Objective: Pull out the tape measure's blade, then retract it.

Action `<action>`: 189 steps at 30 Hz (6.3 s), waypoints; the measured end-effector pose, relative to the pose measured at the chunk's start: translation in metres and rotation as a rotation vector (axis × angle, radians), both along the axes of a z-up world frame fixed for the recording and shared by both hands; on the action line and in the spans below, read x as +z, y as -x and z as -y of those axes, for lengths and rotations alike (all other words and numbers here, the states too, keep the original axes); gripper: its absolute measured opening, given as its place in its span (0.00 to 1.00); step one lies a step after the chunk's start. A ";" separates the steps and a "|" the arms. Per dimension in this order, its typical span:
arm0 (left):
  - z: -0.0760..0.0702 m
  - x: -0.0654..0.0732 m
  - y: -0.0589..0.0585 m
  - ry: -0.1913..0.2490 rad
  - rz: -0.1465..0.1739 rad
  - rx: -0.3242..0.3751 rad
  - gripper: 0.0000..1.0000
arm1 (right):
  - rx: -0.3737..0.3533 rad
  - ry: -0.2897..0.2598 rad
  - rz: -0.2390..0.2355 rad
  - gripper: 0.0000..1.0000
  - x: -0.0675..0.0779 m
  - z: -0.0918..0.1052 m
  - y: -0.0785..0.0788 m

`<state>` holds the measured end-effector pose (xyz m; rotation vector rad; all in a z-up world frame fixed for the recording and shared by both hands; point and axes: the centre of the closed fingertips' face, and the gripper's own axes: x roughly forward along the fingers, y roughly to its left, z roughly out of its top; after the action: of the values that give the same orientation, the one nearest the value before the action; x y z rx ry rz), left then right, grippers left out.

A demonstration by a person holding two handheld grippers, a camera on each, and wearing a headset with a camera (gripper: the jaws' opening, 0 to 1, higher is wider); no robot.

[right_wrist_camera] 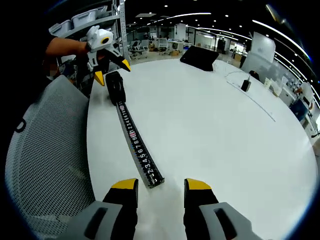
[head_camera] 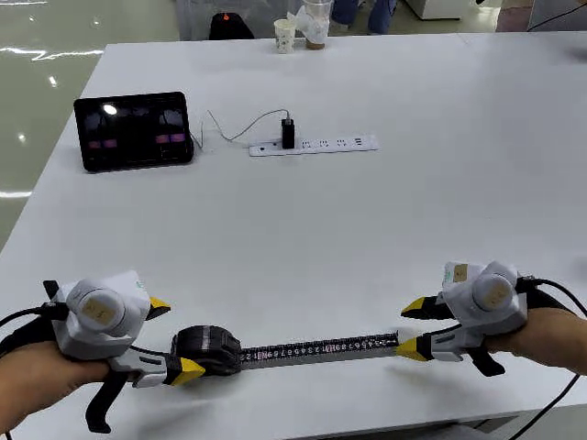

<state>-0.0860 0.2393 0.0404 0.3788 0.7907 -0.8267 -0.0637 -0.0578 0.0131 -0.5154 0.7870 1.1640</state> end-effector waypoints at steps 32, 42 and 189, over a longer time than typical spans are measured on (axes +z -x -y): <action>-0.035 -0.002 0.031 0.086 0.042 0.217 0.91 | -0.290 -0.072 0.087 0.72 0.020 0.064 0.020; -0.047 -0.001 0.034 0.068 0.055 0.237 0.99 | -0.339 -0.090 0.068 0.85 0.018 0.081 0.037; 0.029 -0.013 -0.012 0.235 0.141 0.662 0.95 | 0.440 0.264 -0.062 0.16 -0.026 -0.012 0.013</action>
<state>-0.0736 0.2099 0.0278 -0.0441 0.6204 -0.2598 -0.0765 -0.0455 -0.0126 -0.9082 0.9138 1.4936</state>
